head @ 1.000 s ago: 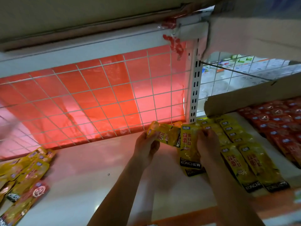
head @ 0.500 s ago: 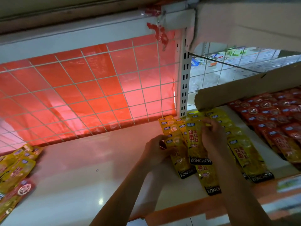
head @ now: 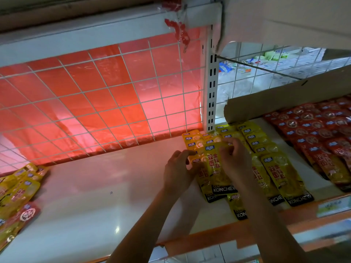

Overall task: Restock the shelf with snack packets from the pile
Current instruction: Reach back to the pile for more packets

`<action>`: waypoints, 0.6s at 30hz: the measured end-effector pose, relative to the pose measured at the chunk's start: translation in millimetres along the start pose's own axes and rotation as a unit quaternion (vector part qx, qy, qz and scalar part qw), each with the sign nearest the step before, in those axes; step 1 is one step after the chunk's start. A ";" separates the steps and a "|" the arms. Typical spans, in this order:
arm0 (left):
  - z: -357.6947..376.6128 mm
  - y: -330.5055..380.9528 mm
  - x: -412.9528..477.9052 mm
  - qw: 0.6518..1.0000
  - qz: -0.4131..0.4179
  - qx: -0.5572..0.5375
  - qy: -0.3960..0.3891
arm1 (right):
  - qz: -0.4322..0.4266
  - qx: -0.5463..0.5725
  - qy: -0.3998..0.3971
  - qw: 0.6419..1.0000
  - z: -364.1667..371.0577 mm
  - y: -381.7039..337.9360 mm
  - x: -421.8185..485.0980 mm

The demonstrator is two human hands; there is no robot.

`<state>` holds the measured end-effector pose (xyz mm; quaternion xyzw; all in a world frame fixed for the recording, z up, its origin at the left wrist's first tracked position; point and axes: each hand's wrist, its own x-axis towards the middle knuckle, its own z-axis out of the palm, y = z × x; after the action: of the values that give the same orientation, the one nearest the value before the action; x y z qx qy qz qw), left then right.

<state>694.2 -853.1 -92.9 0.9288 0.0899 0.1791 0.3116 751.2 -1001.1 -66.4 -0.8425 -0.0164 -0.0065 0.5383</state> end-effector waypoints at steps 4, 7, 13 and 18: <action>2.3 13.9 -4.4 0.970 -0.103 -0.218 -0.030 | -0.017 -0.004 -0.030 0.999 7.0 -3.8 -10.5; 5.6 15.2 -9.0 0.940 -0.163 -0.291 -0.075 | -0.040 -0.034 -0.034 0.998 8.4 -4.8 -16.9; 5.4 3.5 -29.4 0.937 -0.197 -0.276 -0.087 | -0.061 -0.070 -0.012 0.996 -2.3 0.8 -20.0; 6.8 4.8 -41.8 0.960 -0.178 -0.197 -0.089 | -0.070 -0.110 -0.008 0.991 -3.2 7.1 -23.4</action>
<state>658.7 -872.3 -106.5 0.8301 0.1886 0.0515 0.5222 728.0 -1007.5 -72.1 -0.8936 -0.0787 -0.0396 0.4401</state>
